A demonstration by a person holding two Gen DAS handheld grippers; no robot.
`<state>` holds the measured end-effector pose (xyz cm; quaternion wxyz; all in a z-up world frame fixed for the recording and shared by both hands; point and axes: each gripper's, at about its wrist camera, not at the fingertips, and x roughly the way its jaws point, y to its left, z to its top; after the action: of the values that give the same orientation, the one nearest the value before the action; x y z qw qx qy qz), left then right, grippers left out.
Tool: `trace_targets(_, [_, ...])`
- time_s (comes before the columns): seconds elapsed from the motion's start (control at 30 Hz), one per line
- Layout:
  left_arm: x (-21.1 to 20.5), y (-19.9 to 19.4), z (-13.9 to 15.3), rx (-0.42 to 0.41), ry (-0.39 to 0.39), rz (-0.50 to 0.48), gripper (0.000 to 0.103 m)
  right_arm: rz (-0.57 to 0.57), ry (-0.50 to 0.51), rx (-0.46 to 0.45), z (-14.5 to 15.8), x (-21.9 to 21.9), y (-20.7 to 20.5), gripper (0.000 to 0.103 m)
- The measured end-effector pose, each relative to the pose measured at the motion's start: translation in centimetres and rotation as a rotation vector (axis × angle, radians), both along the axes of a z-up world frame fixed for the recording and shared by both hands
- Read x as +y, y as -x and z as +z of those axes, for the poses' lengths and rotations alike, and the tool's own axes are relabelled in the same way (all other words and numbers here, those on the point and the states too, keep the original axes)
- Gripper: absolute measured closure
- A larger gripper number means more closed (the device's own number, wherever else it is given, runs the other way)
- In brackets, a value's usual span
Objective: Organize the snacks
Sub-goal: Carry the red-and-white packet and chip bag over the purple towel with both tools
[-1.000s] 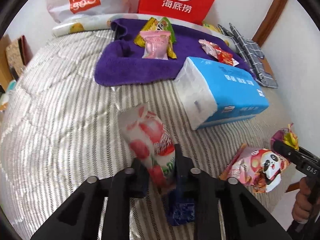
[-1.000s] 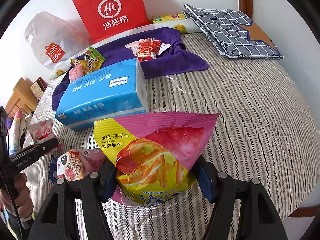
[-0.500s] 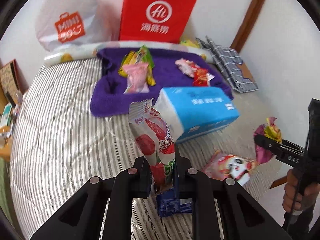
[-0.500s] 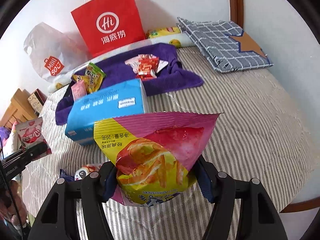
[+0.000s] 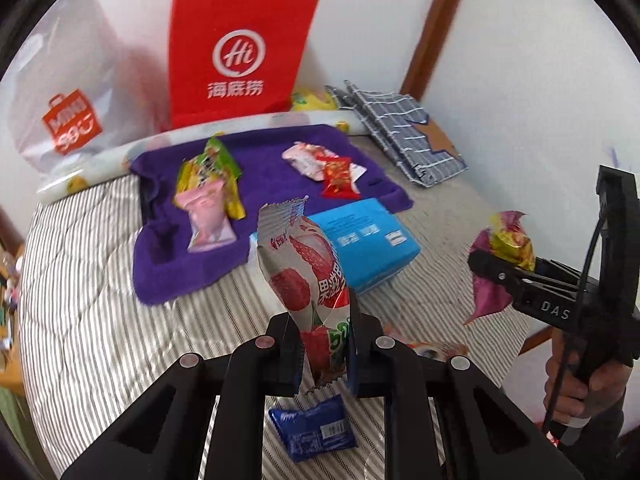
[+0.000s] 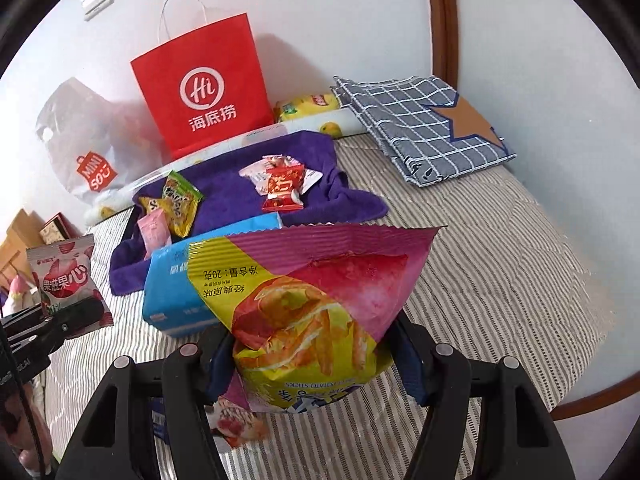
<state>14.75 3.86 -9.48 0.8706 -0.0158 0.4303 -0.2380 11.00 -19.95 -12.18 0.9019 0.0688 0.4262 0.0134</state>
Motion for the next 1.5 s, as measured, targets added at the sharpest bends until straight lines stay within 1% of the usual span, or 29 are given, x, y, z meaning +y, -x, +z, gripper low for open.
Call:
trace_targets(0.2, [-0.6, -1.0, 0.3, 0.010, -0.004, -0.041, 0.087, -0.019, 0.005, 0.000, -0.1, 0.4, -0.4, 0.040])
trace_targets(0.4, [-1.0, -0.8, 0.9, 0.002, 0.008, -0.045, 0.087, -0.018, -0.015, -0.025, 0.4, 0.2, 0.1, 0.041])
trace_targets(0.63, [-0.6, 0.5, 1.8, -0.001, 0.022, 0.032, 0.087, 0.041, 0.006, -0.048, 1.2, 0.5, 0.5, 0.041])
trace_targets(0.93, [0.4, 3.7, 3.9, -0.016, 0.069, 0.135, 0.087, 0.112, -0.008, -0.076, 2.5, 0.3, 2.1, 0.041])
trace_targets(1.03, [0.2, 4.6, 4.6, -0.018, 0.082, 0.146, 0.087, 0.124, 0.003, -0.085, 3.0, 0.4, 2.7, 0.041])
trace_targets(1.2, [-0.5, 6.1, 5.8, -0.048, 0.089, 0.157, 0.087, 0.146, 0.043, -0.104, 3.7, 0.9, 3.8, 0.041])
trace_targets(1.5, [-0.6, 7.5, 6.2, -0.061, 0.076, 0.177, 0.087, 0.170, -0.002, -0.128, 4.2, 1.1, 4.2, 0.041])
